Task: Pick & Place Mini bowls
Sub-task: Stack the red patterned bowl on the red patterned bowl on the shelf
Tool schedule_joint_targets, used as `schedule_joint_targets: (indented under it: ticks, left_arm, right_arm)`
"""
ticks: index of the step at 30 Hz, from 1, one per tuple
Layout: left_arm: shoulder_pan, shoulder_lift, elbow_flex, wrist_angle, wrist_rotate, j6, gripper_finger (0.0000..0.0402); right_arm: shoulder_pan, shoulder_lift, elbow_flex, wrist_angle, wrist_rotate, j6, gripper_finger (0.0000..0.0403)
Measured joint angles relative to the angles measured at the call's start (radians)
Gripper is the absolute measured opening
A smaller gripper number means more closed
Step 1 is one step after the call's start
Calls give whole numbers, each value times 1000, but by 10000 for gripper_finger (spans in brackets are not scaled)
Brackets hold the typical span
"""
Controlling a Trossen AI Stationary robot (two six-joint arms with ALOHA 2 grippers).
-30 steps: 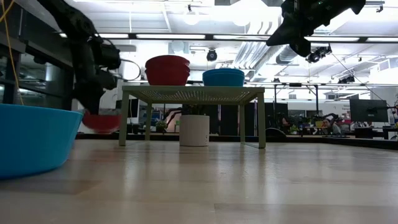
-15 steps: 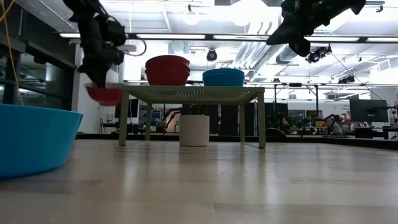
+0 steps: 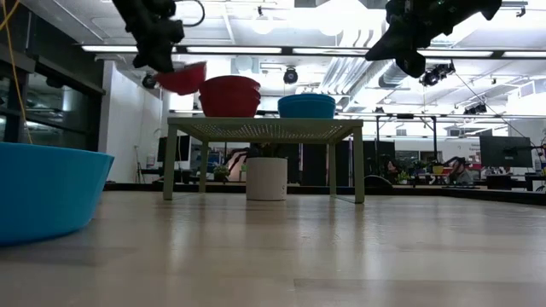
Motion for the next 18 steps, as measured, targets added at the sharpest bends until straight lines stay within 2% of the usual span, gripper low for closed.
schedule_joint_targets:
  ticks: [7,14,18]
  left_arm:
    - [-16,0,19,66,70,-134,4]
    - [-89,11,19,121,69,-240,4]
    - [-142,14,19,122,32,-290,4]
  right_arm:
    - [0,0,0,0,1,16,0]
    - [0,0,0,0,13,27,0]
    - [0,0,0,-2,44,26,0]
